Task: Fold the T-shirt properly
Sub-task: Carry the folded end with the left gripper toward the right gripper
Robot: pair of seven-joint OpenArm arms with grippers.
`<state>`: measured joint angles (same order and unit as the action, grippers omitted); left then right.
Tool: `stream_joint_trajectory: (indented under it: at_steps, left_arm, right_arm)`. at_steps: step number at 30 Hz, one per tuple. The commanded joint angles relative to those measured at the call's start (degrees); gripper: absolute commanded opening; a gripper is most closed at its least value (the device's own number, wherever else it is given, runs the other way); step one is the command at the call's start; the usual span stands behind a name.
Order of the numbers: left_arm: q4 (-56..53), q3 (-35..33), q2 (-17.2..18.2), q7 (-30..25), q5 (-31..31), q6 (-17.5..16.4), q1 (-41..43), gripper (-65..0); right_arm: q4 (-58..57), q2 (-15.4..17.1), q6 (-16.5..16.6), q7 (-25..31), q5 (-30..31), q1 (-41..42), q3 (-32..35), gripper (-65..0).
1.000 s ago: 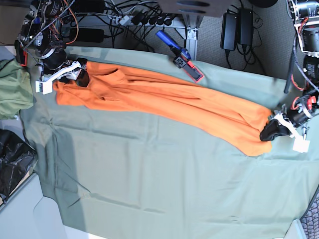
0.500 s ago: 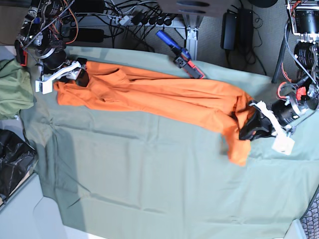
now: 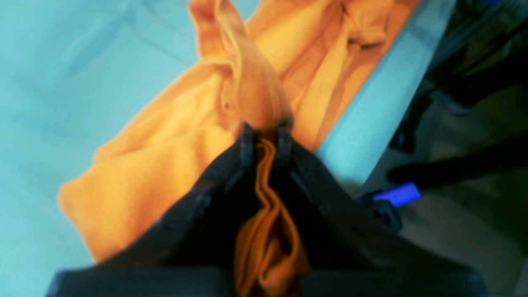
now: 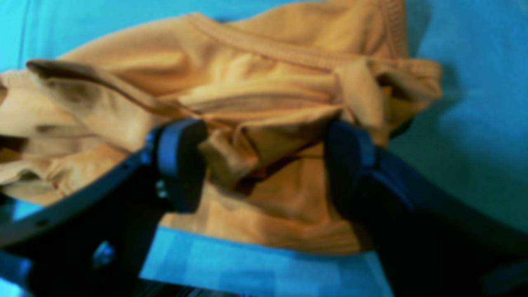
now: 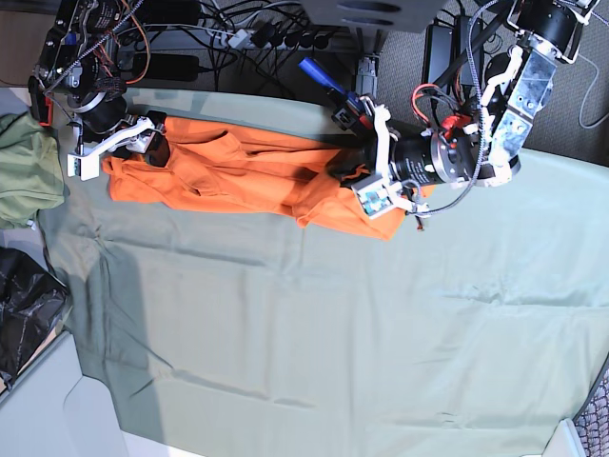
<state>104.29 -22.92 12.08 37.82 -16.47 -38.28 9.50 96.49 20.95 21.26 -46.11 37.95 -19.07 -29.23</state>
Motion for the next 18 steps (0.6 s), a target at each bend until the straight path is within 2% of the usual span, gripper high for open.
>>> stream_joint_trajectory:
  at_steps: [1, 8, 18]
  left_arm:
    - [1.0, -0.1, 0.0, -1.7, -0.1, 2.1, -0.9, -65.0]
    - [1.0, 0.1, -0.1, -2.1, 1.1, 7.2, -2.7, -65.0]
    - [-5.5, 0.4, -8.3, -2.1, 2.4, 7.9, -3.9, -65.0]
  right_arm:
    - [0.9, 0.9, 4.7, 1.3, 0.7, 0.2, -0.5, -20.8]
    - [0.9, 0.9, 4.7, 1.2, 0.7, 0.2, -0.5, -20.8]
    - [0.9, 0.9, 4.7, 1.1, 0.7, 0.2, -0.5, -20.8]
